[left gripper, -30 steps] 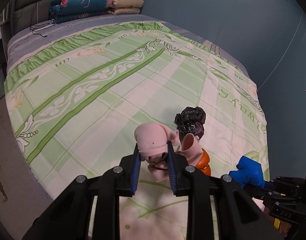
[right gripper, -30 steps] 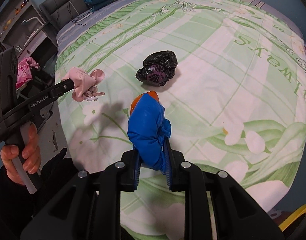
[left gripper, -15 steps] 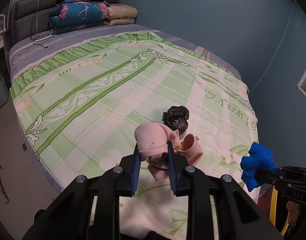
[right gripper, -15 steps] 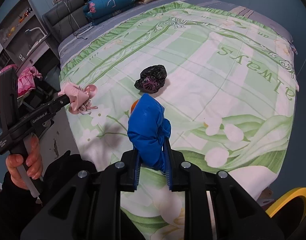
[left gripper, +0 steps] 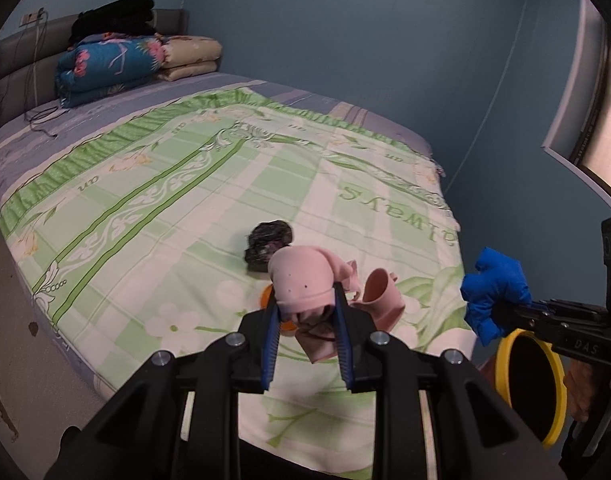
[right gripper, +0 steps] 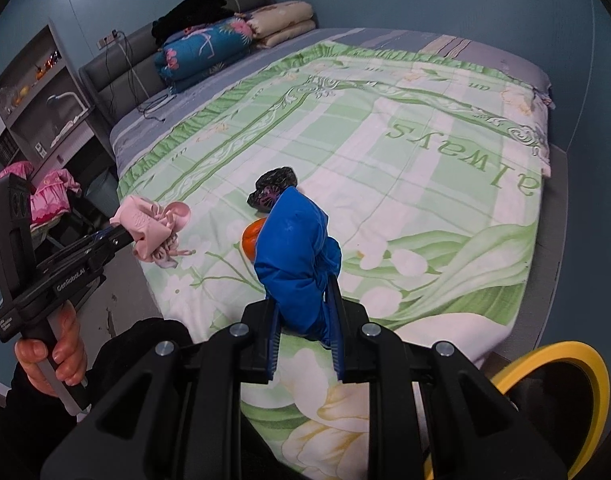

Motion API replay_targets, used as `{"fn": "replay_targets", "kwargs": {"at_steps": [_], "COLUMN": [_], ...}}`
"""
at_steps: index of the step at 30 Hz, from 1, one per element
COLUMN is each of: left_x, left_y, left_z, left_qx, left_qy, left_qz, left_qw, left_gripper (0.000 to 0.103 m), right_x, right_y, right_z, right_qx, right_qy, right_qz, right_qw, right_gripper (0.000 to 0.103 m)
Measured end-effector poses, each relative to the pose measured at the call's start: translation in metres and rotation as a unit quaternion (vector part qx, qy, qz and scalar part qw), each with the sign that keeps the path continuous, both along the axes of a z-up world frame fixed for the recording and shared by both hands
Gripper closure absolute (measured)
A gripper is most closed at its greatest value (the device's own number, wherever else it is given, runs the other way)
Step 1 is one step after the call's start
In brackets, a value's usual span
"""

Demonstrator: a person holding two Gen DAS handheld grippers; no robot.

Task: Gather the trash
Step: 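Lift the pink cloth and blue glove and carry both toward the yellow bin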

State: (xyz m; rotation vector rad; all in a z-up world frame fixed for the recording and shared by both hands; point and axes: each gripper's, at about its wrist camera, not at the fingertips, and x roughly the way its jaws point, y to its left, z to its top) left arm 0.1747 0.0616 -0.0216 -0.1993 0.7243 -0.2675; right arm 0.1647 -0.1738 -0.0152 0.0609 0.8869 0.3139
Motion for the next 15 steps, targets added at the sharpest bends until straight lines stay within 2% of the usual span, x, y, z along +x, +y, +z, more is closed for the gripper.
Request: {"fn": "replay_targets", "kwargs": {"at_steps": [15], "left_x": [-0.041], "left_y": [-0.065], "left_z": [0.04], "left_qx": [0.0], "left_qy": [-0.044], "left_qz": [-0.08], "left_qw": [0.9958], "left_gripper": [0.08], "right_x": [-0.05], "right_y": [-0.072], "right_z": [0.035], "right_qx": [0.014], "right_qy": [-0.051], "right_qz": [-0.08], "right_qw": [0.995], "right_gripper": [0.084]}}
